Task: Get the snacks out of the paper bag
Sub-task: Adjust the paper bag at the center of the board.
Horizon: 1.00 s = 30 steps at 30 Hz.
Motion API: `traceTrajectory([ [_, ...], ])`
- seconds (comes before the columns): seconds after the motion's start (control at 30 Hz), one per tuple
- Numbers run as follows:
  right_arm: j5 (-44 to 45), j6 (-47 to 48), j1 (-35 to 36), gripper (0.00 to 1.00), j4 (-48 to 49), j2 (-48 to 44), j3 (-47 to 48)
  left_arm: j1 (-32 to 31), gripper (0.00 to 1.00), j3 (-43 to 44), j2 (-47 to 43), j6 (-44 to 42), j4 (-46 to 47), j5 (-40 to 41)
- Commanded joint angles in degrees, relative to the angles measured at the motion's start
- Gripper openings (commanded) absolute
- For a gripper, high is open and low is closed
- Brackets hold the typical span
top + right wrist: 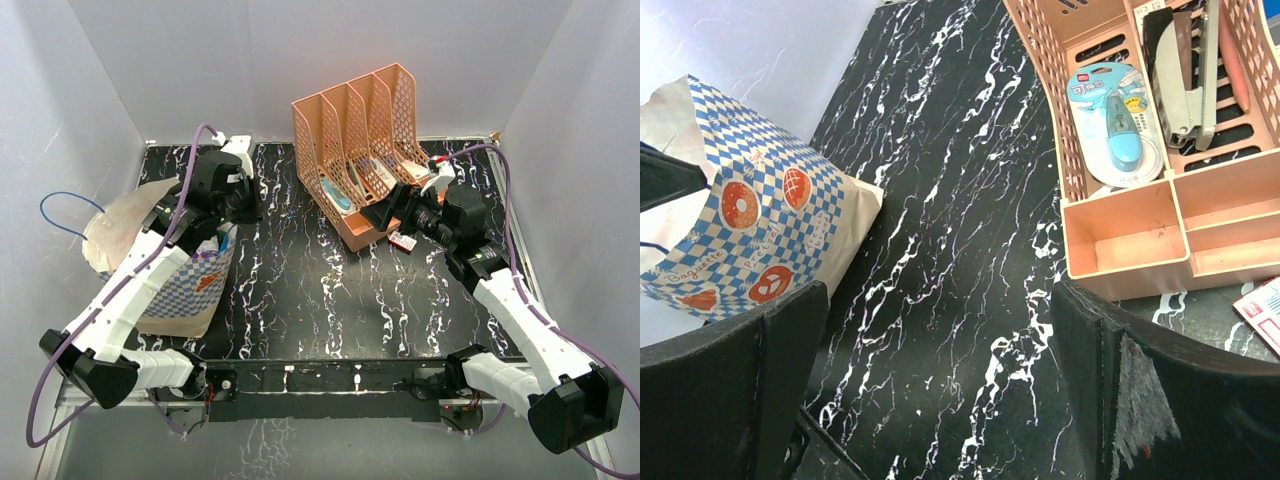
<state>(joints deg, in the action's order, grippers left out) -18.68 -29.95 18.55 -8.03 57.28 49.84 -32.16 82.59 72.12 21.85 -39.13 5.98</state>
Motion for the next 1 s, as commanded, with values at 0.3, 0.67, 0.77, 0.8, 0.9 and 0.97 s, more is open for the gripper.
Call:
traceTrajectory([
  [0.3,-3.49,-3.24,1.25,0.98,1.74,5.09,7.39,-1.69,0.00,9.54,3.24,1.82,8.40,-11.56],
  [0.67,-4.33,-9.05,6.27,0.98,7.27,6.25,7.65,-1.71,0.00,10.45,9.65,15.67,16.30,-15.53],
  [0.77,-3.96,-8.93,6.48,0.98,7.38,5.31,6.72,-1.70,0.00,9.65,10.72,19.85,22.35,-17.00],
  [0.8,-3.73,-8.71,6.45,0.98,6.78,5.29,6.91,-1.72,0.00,9.51,11.16,20.87,23.85,-17.22],
  [0.9,-4.20,-7.99,6.44,0.98,5.01,5.49,7.92,-1.70,0.00,10.83,13.15,23.27,25.01,-18.35],
  [0.97,-5.44,-7.40,6.48,0.98,4.96,5.54,8.20,-1.69,0.10,12.62,14.19,23.02,24.09,-20.02],
])
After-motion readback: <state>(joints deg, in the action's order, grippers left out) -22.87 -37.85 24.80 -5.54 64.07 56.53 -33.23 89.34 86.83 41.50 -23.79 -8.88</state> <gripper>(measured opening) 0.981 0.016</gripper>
